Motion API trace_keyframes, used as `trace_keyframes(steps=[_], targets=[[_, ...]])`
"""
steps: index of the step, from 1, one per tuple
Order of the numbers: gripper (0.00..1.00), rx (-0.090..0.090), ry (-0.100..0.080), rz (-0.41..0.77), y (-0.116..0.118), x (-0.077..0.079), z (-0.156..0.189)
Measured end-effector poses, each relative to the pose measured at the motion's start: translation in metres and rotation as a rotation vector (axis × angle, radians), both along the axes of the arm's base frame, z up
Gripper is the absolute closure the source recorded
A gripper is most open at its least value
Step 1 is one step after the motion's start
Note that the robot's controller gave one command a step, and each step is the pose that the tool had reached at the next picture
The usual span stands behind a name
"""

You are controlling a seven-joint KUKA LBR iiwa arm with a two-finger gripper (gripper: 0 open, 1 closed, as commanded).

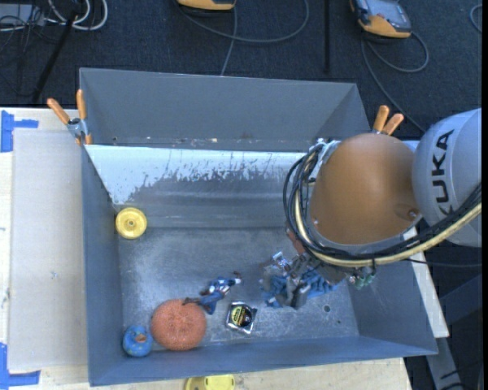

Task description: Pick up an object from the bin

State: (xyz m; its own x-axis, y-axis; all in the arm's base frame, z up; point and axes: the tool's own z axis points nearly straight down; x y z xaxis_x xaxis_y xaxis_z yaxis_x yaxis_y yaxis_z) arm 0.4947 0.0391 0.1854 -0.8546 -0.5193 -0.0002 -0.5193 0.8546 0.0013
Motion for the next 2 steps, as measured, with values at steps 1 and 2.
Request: trace_keyframes(steps=[1,2], targets=[[1.0,0.0,0.0,-0.001,0.0,0.0,0.0],[1.0,0.0,0.003,0.01,0.002,0.018,0.05]])
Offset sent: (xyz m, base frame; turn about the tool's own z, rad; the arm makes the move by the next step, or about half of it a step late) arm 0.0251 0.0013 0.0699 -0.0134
